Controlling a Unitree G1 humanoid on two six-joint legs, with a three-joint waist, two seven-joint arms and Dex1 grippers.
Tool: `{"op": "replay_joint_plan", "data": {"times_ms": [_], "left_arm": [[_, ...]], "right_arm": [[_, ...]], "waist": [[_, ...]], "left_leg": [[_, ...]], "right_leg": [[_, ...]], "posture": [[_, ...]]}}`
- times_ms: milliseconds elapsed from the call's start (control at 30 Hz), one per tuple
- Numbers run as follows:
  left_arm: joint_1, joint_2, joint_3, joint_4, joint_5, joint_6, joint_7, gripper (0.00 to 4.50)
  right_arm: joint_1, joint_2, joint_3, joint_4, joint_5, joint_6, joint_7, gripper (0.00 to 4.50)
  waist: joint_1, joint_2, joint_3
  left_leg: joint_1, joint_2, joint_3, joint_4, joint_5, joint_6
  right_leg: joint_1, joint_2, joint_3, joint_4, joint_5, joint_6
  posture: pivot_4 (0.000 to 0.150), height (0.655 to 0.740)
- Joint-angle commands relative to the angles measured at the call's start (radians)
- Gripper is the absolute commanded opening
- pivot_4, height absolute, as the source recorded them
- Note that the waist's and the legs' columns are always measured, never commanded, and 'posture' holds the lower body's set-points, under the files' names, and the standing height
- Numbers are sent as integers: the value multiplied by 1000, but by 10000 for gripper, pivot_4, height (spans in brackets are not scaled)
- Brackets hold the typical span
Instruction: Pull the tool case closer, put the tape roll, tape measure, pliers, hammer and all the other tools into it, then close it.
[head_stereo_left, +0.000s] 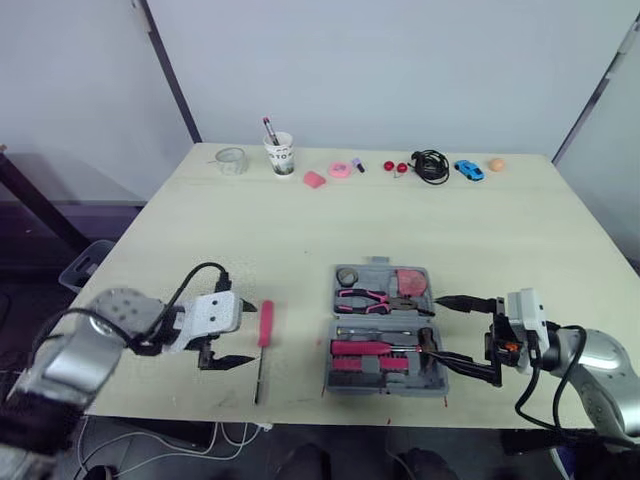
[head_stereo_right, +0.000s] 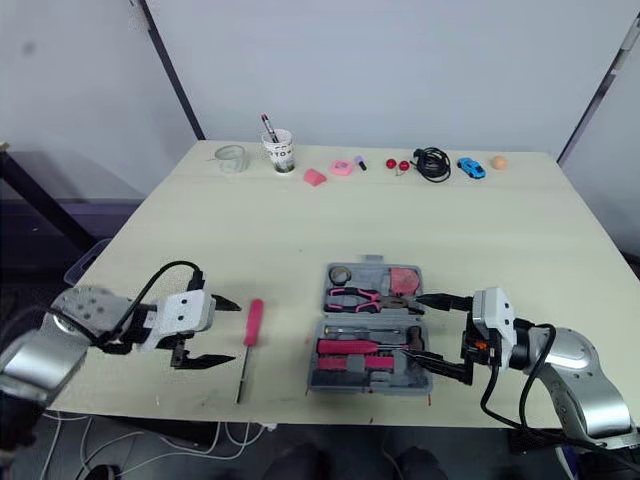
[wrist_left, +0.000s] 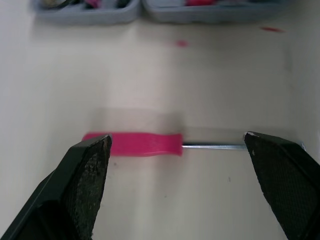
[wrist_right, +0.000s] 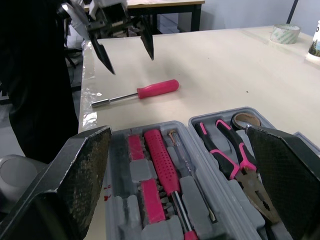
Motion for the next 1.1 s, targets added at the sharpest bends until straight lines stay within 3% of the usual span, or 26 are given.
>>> {"op": "replay_joint_plan", "data": {"times_ms": [33,267,433,633,833,1100], "left_arm": [[-160,20,-121,145,75,-278,-220,44669],[-512,-30,-455,489,228,-743,-256,44669],[-703,-109,-619,687,312,-924,-256,44669],[-786,-232,-663,825,380,-1043,-237,44669],[-797,-273,-685,895,487,-1137,-178,44669],[-834,-309,-695,961,821,-1200,137,44669]], "right_arm": [[-15,-3,-9,-25,17,-1,4,45000],[-18,-8,-11,-29,18,4,4,45000],[-28,-15,-18,-21,14,-1,9,45000],[-29,-11,-15,-19,14,-3,9,45000],[-23,-10,-16,-20,12,-7,5,45000],[-11,-11,-21,-30,11,-8,-5,45000]], "waist": [[0,0,0],[-2,-1,0],[-2,-2,1],[-3,-2,1],[-5,-2,1],[-1,-3,1]], "left_leg": [[-1,0,0,0,0,0],[-1,0,0,0,0,0],[-1,0,0,1,0,0],[-2,0,-1,2,0,0],[-2,1,-2,2,0,0],[-2,1,-2,2,0,1]], "right_leg": [[0,0,0,0,0,0],[0,2,2,0,1,2],[0,3,3,0,3,5],[0,4,3,0,3,5],[0,5,3,0,3,5],[0,5,3,0,3,5]], "posture": [[1500,7400],[1500,7400],[1500,7400],[1500,7400],[1500,7400],[1500,7400]]}}
